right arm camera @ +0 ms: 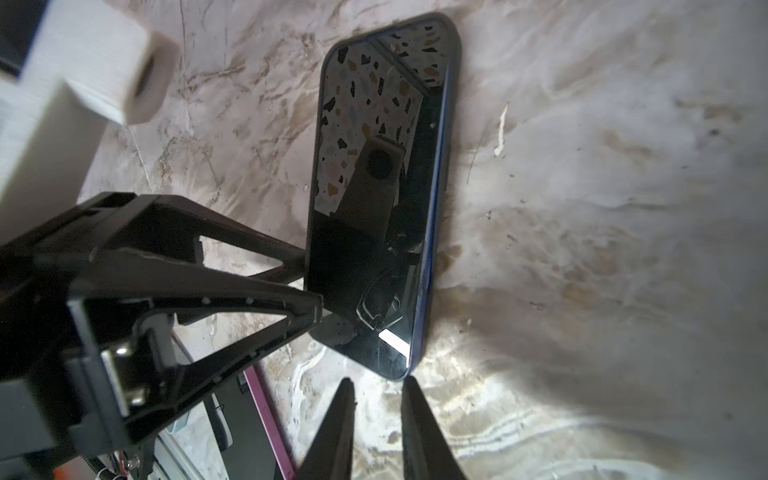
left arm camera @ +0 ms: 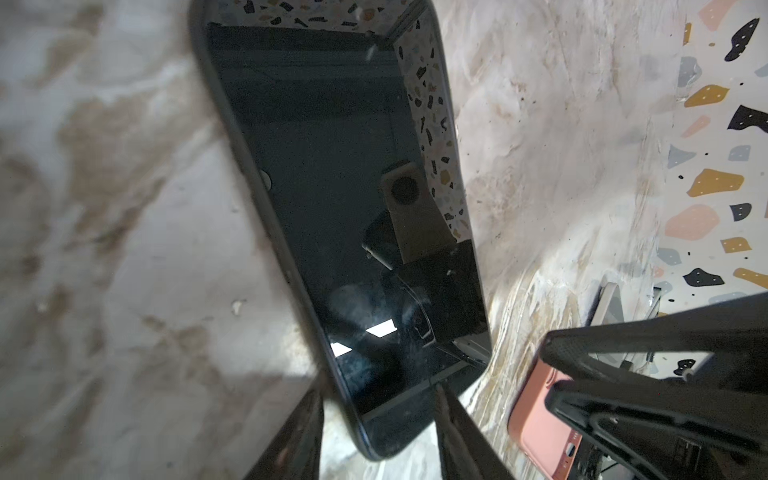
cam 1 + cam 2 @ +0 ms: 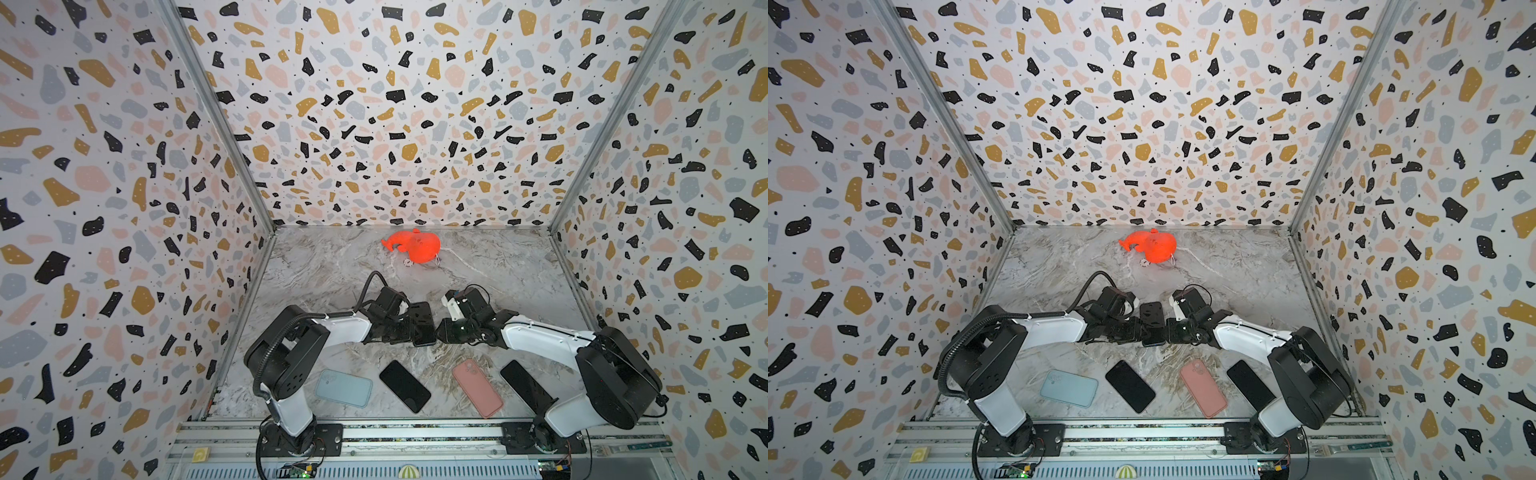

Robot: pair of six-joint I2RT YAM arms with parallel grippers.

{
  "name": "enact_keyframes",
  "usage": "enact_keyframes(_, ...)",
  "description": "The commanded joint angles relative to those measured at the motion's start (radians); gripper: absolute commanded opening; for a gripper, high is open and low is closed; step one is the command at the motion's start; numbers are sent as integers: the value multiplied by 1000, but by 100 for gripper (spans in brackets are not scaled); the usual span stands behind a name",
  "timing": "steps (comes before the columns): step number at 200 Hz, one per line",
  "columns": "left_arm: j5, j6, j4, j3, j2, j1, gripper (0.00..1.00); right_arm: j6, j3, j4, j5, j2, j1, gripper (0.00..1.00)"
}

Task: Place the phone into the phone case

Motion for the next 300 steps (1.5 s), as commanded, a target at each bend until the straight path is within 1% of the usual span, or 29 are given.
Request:
enact_keyframes(1, 8, -13, -51, -23, -5, -14, 44, 2, 7, -30, 2, 7, 3, 22)
enact_keyframes(25, -7, -1, -72, -27, -4, -19, 37, -1, 10, -25, -6, 20, 3, 22)
enact_keyframes(65, -49, 30, -121, -15, -3, -31, 31, 3, 12, -10, -23, 35, 4, 22)
enact_keyframes(129, -77, 57, -143, 5, 17, -40, 25, 5, 9, -1, -34, 36, 4, 22)
enact_keyframes(198, -86, 56, -123, -19, 22, -42, 19, 12, -4, 11, -43, 27, 4, 21)
enact_keyframes(259, -121, 60, -154, -12, -36, -41, 19, -1, 1, -20, 20, 16, 11, 21)
enact_keyframes(282, -120, 36, -141, -11, -64, -42, 24, 2, 10, -17, 27, 26, 24, 21)
enact_keyframes(300, -98, -9, -70, -35, -91, -41, 28, 7, 13, -7, 24, 38, 36, 21)
